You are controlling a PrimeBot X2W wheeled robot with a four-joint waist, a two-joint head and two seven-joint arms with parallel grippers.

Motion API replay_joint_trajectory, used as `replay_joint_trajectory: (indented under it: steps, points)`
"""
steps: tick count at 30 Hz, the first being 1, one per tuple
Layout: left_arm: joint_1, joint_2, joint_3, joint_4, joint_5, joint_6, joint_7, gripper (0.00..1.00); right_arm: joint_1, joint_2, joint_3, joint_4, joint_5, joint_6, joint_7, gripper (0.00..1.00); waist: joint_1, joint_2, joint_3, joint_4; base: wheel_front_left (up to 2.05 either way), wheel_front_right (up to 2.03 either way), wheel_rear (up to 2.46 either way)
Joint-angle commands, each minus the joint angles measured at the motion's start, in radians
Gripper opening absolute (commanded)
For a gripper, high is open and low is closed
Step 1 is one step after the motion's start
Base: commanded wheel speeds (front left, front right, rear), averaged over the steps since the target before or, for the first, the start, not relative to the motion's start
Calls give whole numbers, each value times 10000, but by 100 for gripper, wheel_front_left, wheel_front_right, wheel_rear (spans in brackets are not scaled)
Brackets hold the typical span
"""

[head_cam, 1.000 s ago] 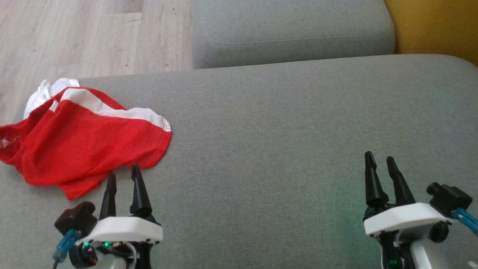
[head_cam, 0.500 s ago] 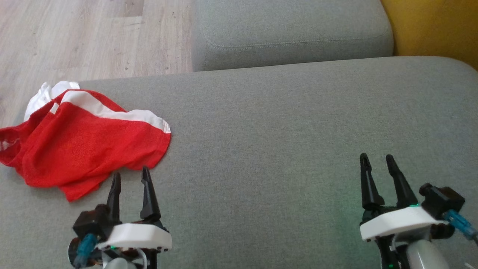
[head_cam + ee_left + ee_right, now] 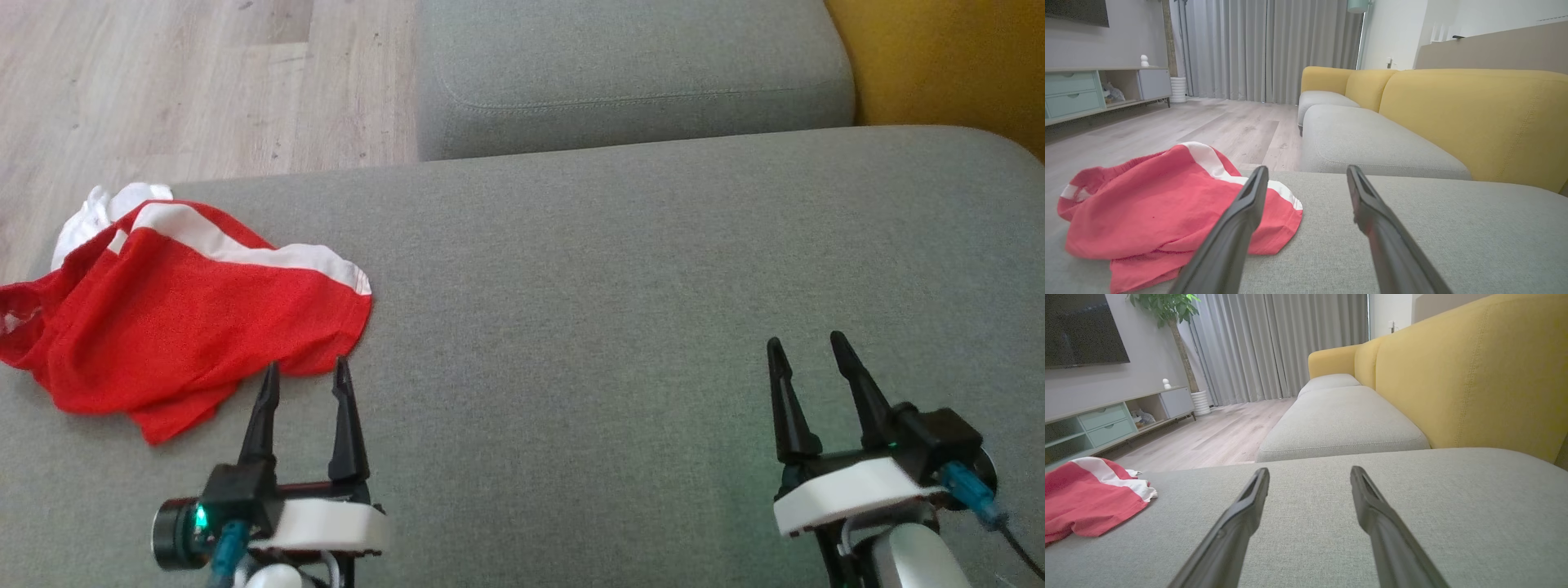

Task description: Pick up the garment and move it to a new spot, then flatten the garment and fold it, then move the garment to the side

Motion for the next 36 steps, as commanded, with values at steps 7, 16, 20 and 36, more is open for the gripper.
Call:
replay_joint_trajectory:
  steps: [7,16,20,36]
  points:
    - [-247,152,34,-475,1107,251,-339,100,-172,-106,317,-285,-995,-5,-336,100,0,0,-82,1,0,0,0]
    - [-127,124,-22,-383,2123,323,-606,100,-127,-113,383,8,-1850,-5,-601,100,0,0,-213,-55,0,0,0]
    - [-75,126,-9,-381,2664,383,-720,100,-116,-116,429,92,-2280,-6,-715,100,0,0,-240,-73,0,0,0]
    - [-210,80,21,-181,2831,295,-720,100,-40,-116,243,248,-2112,-6,-715,100,0,0,-87,966,0,0,0]
